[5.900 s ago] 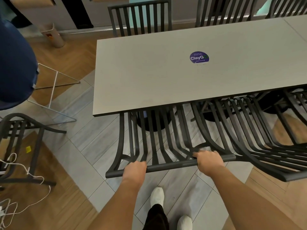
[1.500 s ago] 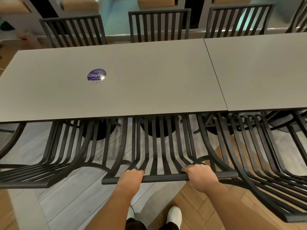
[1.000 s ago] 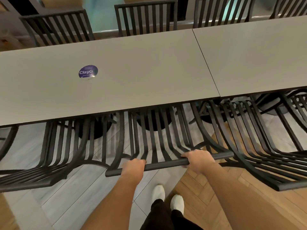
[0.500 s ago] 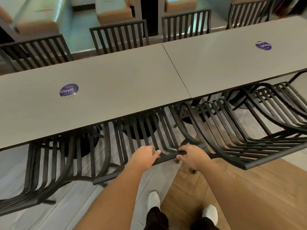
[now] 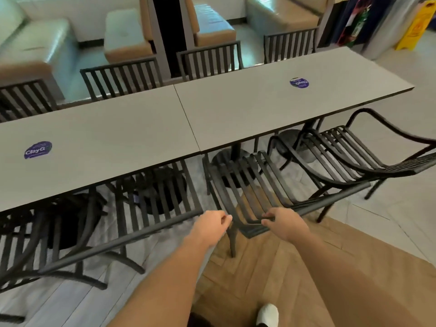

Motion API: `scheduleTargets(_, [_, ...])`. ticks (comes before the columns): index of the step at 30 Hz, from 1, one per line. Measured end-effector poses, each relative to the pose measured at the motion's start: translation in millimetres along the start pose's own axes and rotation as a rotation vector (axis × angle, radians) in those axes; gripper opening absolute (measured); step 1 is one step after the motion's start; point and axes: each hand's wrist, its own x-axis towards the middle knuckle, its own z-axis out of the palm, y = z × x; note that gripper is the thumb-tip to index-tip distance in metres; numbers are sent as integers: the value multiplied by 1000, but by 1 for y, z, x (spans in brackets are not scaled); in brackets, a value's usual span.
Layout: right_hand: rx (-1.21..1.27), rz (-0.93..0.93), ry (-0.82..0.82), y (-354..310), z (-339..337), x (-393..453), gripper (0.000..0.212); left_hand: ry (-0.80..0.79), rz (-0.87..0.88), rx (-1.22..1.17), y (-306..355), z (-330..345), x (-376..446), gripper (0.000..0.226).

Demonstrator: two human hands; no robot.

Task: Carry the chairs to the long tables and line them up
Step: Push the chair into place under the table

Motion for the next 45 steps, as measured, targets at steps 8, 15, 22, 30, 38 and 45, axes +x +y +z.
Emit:
scheduleTargets(8, [-24,40,29,111,-41,-9,32,-49,24,-14,104,66,13,35])
scheduleTargets(15, [-51,50,29,146,-55,13,35,-38,-34,-16,121,70,51,33])
scheduleTargets(22, [-105,50,31,160,-81,42,32,-100,-25,56,127,68,92,32])
scheduleTargets(30, [-63,11,-80,170,-104,81,47,-151,-33,89,124,63,114,35])
scheduleTargets(38, [-153,-124,-319,200,-109,117,60,-256,-222,-6,139,105,120,68])
scheduleTargets(45, [-430,-399,-320,246,-108,151,39,-101,-427,-5,165,154,112,51])
